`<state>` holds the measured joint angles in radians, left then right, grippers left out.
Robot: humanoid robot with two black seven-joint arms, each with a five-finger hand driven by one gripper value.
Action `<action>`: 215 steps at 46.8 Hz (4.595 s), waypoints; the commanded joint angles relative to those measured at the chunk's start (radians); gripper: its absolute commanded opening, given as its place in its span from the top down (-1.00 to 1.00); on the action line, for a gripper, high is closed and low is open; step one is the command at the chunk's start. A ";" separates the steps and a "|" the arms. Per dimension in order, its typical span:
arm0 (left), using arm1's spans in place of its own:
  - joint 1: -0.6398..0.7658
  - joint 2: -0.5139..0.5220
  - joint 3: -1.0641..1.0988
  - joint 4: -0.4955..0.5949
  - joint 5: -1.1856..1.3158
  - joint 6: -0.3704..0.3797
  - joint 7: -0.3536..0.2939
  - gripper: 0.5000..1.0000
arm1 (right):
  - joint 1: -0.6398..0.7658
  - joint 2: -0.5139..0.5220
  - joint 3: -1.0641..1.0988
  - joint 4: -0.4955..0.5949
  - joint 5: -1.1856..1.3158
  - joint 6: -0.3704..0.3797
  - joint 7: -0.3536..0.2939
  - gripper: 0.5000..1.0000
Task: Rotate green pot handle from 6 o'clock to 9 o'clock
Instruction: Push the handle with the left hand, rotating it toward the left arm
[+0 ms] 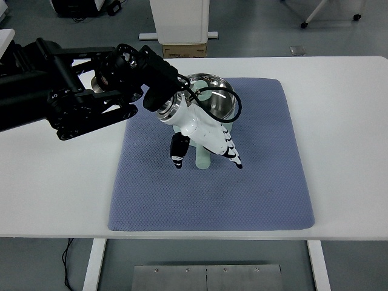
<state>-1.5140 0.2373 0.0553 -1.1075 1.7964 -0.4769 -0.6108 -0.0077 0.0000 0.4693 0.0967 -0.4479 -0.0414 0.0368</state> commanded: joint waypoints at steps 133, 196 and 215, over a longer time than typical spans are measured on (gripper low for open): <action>-0.052 0.068 0.189 -0.072 0.067 -0.106 0.000 -1.00 | 0.000 0.000 0.000 0.000 0.000 0.000 0.000 -1.00; -0.055 0.250 0.241 -0.025 0.120 -0.006 0.000 -1.00 | 0.000 0.000 0.000 0.000 0.000 0.000 0.000 -1.00; -0.052 0.250 0.241 0.034 0.121 0.018 0.000 -1.00 | 0.000 0.000 0.000 0.000 0.000 0.000 0.000 -1.00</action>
<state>-1.5698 0.4880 0.2962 -1.0837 1.9171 -0.4699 -0.6108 -0.0078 0.0000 0.4695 0.0966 -0.4479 -0.0414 0.0368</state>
